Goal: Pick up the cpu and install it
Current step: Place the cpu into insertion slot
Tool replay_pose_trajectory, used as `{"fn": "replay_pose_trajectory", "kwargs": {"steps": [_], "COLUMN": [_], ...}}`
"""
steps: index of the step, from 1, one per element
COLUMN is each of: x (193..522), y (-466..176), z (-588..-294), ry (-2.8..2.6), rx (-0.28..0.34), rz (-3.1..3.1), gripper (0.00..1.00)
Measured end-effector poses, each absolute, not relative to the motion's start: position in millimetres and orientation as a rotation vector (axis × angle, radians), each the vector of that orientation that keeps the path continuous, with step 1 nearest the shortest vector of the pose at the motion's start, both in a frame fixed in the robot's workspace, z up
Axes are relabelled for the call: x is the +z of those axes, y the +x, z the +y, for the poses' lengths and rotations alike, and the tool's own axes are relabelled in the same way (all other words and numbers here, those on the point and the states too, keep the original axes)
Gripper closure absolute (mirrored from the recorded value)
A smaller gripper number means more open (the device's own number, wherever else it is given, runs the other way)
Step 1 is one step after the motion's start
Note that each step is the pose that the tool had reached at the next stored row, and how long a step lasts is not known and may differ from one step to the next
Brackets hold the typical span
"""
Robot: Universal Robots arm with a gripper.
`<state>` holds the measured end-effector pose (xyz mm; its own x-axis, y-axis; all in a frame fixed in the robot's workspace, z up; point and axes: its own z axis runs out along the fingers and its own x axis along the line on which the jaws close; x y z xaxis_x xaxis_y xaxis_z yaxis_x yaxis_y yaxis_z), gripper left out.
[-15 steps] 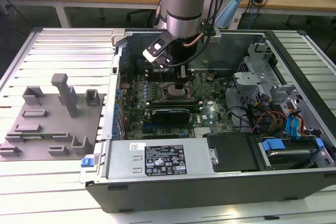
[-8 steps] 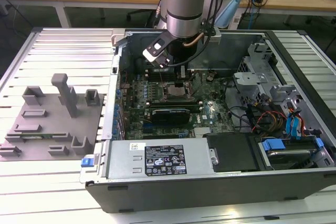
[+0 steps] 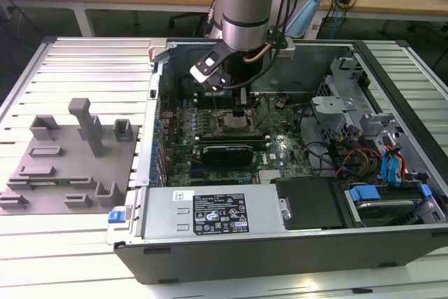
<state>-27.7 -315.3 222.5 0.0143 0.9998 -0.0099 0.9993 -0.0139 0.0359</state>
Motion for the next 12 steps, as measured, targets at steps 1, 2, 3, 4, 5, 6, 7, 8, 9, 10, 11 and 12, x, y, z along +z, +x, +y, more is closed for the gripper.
{"fn": "replay_pose_trajectory", "kwargs": {"steps": [1, 2, 3, 4, 5, 6, 7, 8, 9, 10, 11, 12], "x": [221.4, 219.0, 216.7, 214.1, 211.4, 209.4, 208.5, 207.9, 207.8, 207.7, 207.6, 207.4], "y": [-27.7, -27.7, -27.7, -27.8, -28.2, -28.8, -29.3, -29.7, -29.8, -29.8, -29.8, -29.8], "z": [-315.4, -315.4, -315.4, -315.4, -315.4, -315.4, -315.4, -315.4, -315.4, -315.4, -315.4, -315.4], "ry": [2.215, 2.215, 2.215, 2.215, 2.215, 2.215, 2.215, 2.215, 2.215, 2.215, 2.214, 2.215], "rx": [0.028, 0.028, 0.028, 0.028, 0.028, 0.028, 0.028, 0.029, 0.029, 0.029, 0.029, 0.029], "rz": [2.182, 2.181, 2.181, 2.181, 2.181, 2.181, 2.181, 2.181, 2.181, 2.181, 2.181, 2.181], "gripper": [0.89, 0.89, 0.89, 0.89, 0.89, 0.89, 0.89, 0.89, 0.89, 0.89, 0.89, 0.89]}}
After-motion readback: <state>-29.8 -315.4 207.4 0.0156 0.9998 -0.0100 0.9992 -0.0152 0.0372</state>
